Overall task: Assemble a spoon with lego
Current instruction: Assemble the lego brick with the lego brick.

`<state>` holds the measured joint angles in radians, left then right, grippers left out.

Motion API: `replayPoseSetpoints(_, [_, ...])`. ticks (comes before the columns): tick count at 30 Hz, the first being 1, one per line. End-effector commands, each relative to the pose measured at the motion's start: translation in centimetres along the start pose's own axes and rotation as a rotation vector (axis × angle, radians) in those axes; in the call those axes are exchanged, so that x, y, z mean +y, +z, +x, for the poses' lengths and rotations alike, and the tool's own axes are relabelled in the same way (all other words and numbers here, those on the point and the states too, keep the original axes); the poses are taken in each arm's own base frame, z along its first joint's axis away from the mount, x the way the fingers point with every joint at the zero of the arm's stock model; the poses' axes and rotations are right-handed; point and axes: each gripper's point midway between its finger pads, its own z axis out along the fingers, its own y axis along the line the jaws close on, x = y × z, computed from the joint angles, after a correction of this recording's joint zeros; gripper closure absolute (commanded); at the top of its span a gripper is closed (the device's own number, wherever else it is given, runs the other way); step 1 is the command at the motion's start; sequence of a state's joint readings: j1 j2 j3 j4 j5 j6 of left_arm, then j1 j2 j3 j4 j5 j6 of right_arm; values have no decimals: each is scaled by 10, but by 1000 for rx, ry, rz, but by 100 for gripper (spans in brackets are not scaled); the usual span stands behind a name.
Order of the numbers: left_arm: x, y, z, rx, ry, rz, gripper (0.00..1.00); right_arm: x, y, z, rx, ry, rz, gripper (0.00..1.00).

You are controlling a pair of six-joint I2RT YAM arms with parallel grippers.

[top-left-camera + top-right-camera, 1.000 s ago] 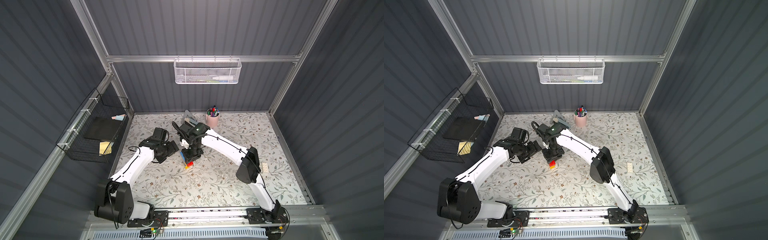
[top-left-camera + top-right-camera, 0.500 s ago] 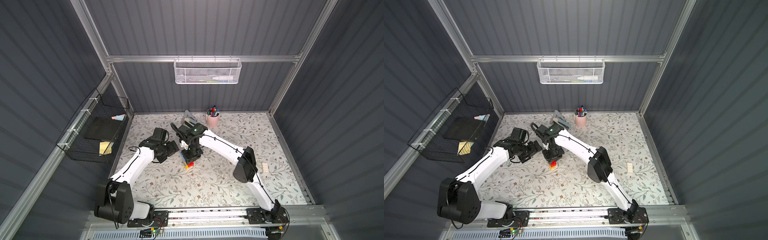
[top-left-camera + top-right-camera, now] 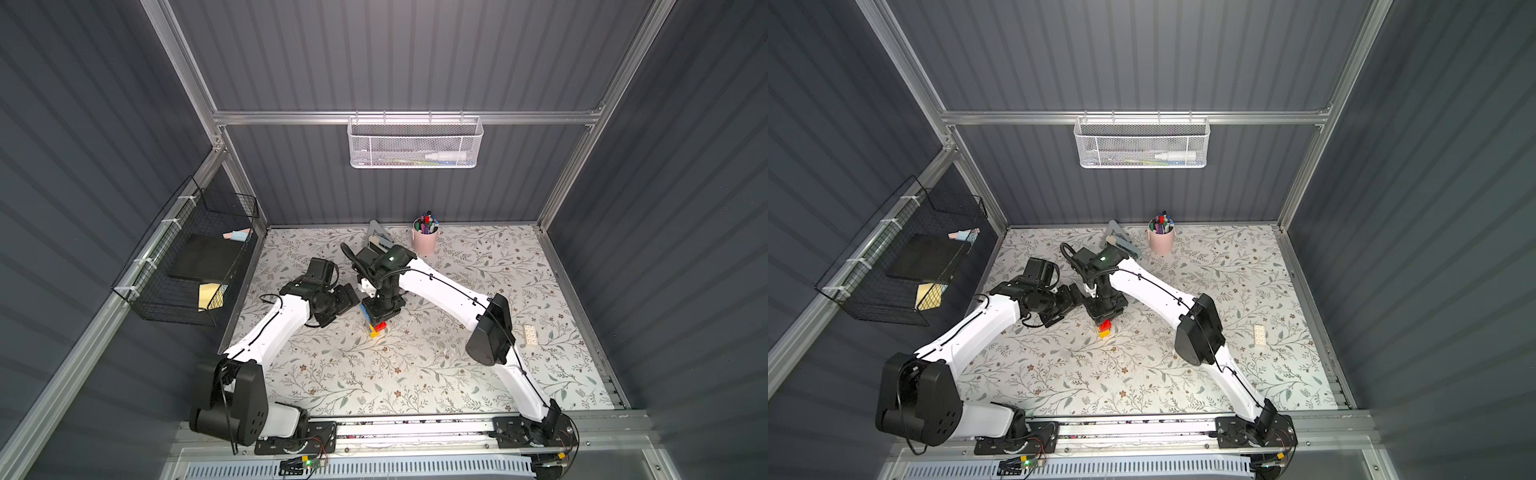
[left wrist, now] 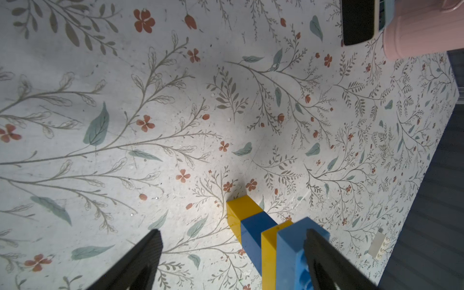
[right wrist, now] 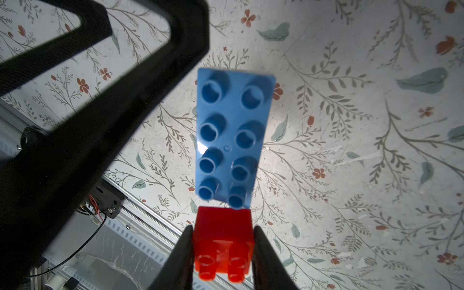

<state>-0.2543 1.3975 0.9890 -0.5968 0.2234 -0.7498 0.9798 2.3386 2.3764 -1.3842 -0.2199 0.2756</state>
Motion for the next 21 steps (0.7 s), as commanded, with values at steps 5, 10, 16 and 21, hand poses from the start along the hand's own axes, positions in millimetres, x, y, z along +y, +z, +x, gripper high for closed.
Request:
replayPoseSetpoints(5, [8,7,8,29,22,-4,9,1,13,-1,29,-23,-1,85])
replayPoseSetpoints(10, [11,10,12,43,25,-4,9,-2,16,-2,31,-23,13,85])
replayPoseSetpoints(16, [13,13,15,53,28,-3,9,-1,19,-3,32,-35,12,85])
replayPoseSetpoints(21, [15,16,18,64,28,-2,9,-3,26,-1,49,-38,22,85])
